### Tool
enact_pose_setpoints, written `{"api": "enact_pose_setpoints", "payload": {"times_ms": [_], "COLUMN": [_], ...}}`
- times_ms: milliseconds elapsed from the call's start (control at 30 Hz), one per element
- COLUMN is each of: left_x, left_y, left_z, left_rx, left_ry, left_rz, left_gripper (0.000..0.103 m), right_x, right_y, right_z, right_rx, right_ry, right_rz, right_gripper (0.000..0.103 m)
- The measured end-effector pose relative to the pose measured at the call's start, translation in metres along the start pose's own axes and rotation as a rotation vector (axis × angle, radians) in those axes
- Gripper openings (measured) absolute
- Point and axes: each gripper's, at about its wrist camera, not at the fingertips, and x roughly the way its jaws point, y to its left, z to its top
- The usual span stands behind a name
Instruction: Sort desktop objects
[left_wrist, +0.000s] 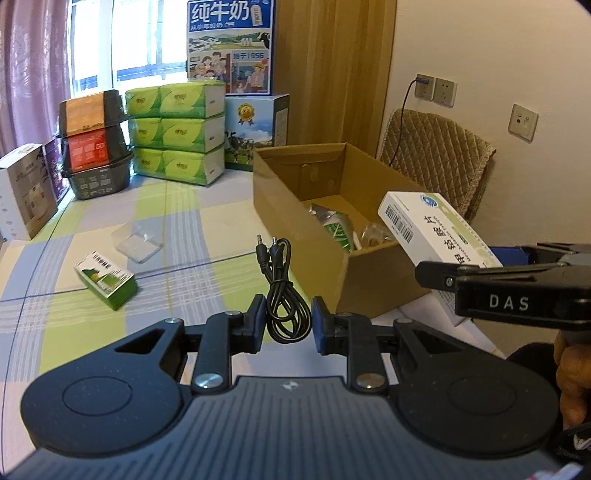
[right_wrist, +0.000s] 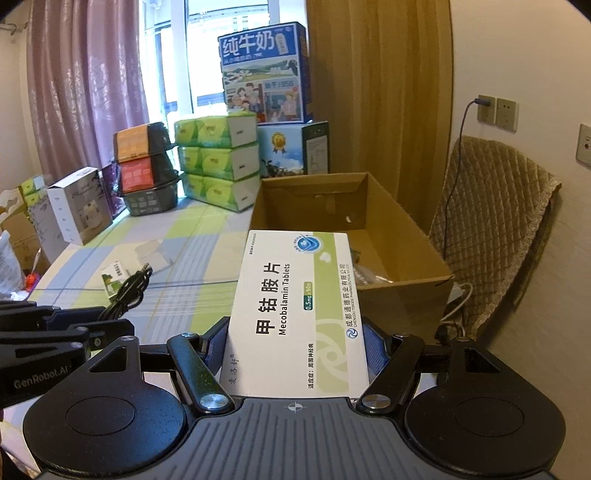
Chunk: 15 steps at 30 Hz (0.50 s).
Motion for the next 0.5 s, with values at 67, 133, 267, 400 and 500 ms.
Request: {"api": "enact_pose_setpoints", "payload": {"times_ms": [67,133,267,400,500], "left_x": [0.004,0.008,0.019,0.032,0.044], "left_y": [-0.005,-0.011,-0.021,-0.028,-0.032], "left_z": [0.007,0.014,0.031,0.049,0.060], "left_rx": [0.005,0.011,0.016,0.008,0.008], "left_ry": [-0.006,-0.014,-0.030,-0.038,-0.040], "left_rz": [-0.010,-0.021,-0.042,-0.066,-0.076], "left_gripper": [0.021,0.021,0.021,0.021,0.021], "right_x": [0.001,0.002,0.007,0.015,0.022], "right_y": [-0.007,-0.014,-0.029,-0.043,-0.053], "right_z": [0.003,0.007,0.020,0.034,0.042], "right_rx": [0.001,0.001,-0.001,0.001,0.000], "right_ry": [-0.005,-0.014,-0.027,-0.030,-0.028], "right_rz": [-0.010,-0.019,-0.037,-0.047,-0.054], "right_gripper": [0.068,0.068,0.068,0.068,0.068]}}
